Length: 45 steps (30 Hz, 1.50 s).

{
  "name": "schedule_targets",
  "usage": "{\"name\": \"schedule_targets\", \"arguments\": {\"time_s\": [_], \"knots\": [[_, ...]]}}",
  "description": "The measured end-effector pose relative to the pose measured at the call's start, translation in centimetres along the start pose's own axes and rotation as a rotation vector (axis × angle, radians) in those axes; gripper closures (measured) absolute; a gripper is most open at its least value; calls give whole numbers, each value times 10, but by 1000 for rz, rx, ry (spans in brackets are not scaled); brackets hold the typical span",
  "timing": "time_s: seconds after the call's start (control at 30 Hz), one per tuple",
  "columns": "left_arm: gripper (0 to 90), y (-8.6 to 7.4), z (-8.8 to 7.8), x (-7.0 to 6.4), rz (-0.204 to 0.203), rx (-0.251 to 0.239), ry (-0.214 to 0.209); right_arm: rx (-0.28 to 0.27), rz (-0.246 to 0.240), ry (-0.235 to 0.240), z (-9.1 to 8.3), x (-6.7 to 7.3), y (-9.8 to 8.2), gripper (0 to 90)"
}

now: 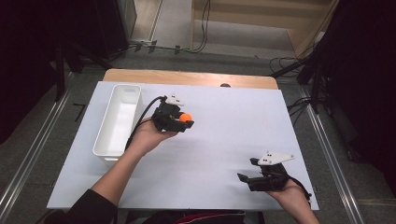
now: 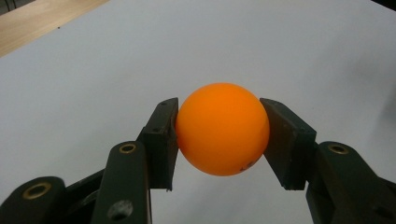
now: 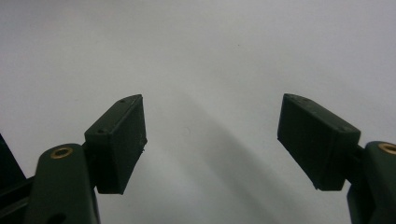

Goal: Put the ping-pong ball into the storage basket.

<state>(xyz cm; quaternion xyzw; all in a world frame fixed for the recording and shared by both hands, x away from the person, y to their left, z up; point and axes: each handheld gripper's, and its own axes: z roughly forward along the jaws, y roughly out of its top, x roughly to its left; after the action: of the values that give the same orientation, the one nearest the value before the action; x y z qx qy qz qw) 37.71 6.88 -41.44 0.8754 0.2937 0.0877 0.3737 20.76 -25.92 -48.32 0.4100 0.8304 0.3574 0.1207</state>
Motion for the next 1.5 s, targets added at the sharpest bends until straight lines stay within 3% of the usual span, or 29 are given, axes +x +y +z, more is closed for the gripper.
{"name": "schedule_targets", "arguments": {"time_s": [1.07, 1.5], "knots": [[493, -2, -7, 10, -25, 0, 24, 3, -2, -3, 0, 0, 0, 221], [492, -4, -12, 20, -53, -2, 30, 3, 0, -3, 0, 0, 0, 221]]}}
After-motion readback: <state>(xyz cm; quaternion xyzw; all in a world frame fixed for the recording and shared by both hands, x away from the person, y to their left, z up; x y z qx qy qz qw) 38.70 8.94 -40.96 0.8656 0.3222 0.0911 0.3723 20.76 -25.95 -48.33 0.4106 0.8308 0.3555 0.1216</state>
